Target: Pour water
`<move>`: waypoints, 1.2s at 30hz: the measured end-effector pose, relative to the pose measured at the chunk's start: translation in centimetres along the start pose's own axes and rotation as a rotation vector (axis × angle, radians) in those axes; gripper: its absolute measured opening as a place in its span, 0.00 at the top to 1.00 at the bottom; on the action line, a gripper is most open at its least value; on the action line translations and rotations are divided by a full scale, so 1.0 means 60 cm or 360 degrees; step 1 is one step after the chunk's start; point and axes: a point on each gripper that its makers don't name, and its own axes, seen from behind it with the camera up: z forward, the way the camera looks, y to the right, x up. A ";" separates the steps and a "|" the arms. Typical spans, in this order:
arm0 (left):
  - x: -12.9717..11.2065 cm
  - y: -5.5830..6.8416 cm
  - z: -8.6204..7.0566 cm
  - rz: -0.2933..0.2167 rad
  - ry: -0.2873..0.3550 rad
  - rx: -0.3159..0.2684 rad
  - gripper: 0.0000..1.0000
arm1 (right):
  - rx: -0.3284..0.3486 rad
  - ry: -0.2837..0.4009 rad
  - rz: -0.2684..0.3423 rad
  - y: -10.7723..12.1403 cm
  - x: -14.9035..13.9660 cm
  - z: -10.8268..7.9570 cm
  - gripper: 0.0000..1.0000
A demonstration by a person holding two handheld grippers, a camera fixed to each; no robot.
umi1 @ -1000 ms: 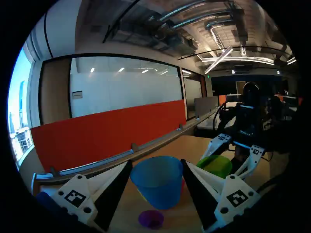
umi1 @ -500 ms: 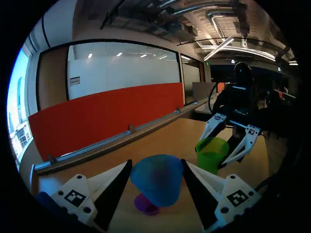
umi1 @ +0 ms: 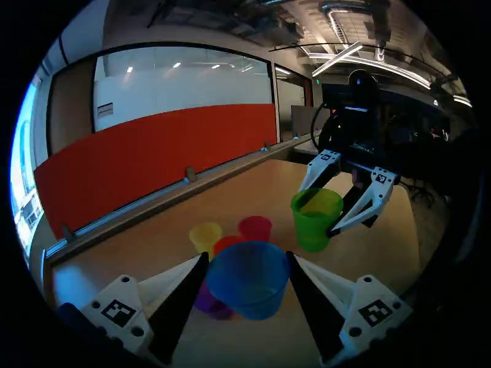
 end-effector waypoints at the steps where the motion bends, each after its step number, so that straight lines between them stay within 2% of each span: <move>1: -0.005 0.003 0.002 -0.0006 -0.0007 -0.0009 0.09 | 0.0001 -0.0010 -0.0001 0.001 -0.004 0.001 0.10; 8: -0.045 0.027 0.020 -0.0026 -0.0076 -0.0078 0.09 | 0.0008 -0.0099 -0.0013 0.010 -0.041 0.011 0.10; 17: -0.086 0.052 0.044 0.0033 -0.0161 -0.0143 0.09 | 0.0024 -0.0180 -0.0018 0.018 -0.079 0.027 0.10; 29: -0.118 0.072 0.077 0.0092 -0.0207 -0.0207 0.09 | 0.0044 -0.0251 -0.0022 0.026 -0.121 0.047 0.10; 36: -0.128 0.085 0.096 0.0098 -0.0223 -0.0250 0.09 | 0.0039 -0.0294 -0.0017 0.033 -0.148 0.057 0.10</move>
